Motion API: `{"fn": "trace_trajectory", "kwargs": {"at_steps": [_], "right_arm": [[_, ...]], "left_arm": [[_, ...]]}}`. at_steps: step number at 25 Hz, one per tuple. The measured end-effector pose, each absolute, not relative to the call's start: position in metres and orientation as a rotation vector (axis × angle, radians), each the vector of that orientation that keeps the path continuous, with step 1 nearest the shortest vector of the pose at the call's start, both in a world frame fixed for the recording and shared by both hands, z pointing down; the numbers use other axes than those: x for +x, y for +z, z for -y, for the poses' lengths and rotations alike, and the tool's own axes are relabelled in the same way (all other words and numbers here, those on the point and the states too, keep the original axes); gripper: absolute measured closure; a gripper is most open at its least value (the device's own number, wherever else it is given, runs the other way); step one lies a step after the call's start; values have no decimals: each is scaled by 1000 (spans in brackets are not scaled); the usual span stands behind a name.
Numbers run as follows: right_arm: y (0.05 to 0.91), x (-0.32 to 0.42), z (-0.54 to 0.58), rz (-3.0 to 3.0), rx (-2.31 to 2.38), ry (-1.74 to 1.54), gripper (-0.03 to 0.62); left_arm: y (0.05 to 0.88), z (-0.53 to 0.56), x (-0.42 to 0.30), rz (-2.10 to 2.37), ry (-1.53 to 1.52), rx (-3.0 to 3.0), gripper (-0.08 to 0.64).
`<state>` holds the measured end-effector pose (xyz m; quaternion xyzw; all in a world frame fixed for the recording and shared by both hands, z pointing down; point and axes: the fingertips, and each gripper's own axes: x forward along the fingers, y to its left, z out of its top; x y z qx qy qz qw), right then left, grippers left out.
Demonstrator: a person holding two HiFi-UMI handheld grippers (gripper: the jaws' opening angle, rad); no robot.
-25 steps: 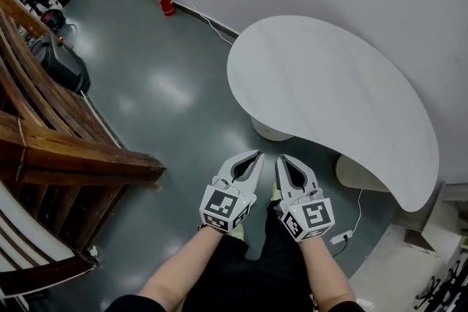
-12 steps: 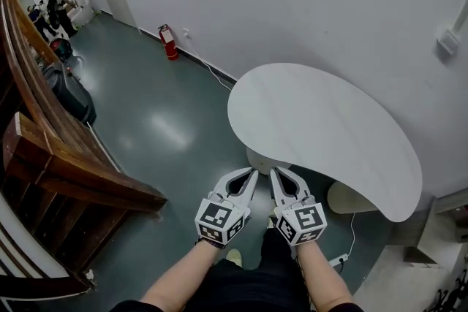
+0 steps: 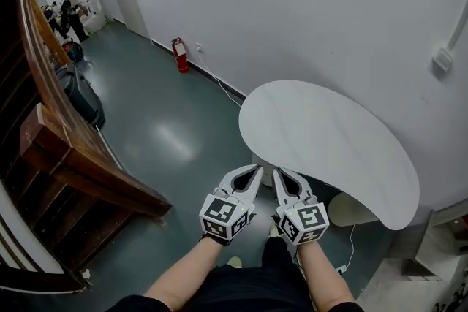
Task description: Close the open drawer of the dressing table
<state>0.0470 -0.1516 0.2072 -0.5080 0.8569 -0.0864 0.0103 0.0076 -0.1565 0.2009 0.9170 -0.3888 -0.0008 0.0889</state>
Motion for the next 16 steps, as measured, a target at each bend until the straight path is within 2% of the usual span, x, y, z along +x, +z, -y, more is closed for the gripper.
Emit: {"fn": "trace_trajectory", "kwargs": {"at_steps": [16], "right_arm": [[199,34,148,-2680,-1587,-243,580]], "left_arm": [[194,158,-5,1185,-18,2727,549]]}}
